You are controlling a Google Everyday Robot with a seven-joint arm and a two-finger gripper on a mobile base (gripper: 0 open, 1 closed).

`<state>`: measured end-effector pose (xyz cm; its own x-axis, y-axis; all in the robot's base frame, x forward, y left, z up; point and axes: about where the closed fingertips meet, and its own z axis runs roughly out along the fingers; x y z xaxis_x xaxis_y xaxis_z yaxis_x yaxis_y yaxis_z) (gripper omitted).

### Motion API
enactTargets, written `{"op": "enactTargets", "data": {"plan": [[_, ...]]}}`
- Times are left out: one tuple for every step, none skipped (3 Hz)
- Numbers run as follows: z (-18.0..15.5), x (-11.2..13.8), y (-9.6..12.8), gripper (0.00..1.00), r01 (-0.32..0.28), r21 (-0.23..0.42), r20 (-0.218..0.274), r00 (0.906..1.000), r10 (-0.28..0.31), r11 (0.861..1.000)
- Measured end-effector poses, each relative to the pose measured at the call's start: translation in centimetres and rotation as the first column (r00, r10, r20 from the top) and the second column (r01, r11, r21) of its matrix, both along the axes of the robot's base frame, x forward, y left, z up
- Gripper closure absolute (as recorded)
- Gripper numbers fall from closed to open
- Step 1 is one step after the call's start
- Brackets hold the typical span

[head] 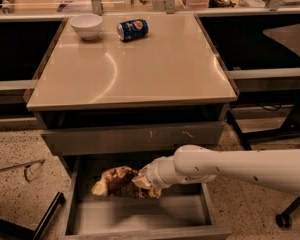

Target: Place brown chip bag into middle drawer

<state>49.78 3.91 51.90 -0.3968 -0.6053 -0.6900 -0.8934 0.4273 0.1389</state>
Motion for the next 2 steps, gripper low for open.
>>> {"op": "enactTargets", "data": {"plan": [[-4.2,-0.6,0.0,1.00,0.040,-0.006,-0.066,0.9970,-0.041,0.999],[-9.2,-1.5,0.1,1.00,0.084,0.002,-0.154,0.9846,-0.083,0.996]]}}
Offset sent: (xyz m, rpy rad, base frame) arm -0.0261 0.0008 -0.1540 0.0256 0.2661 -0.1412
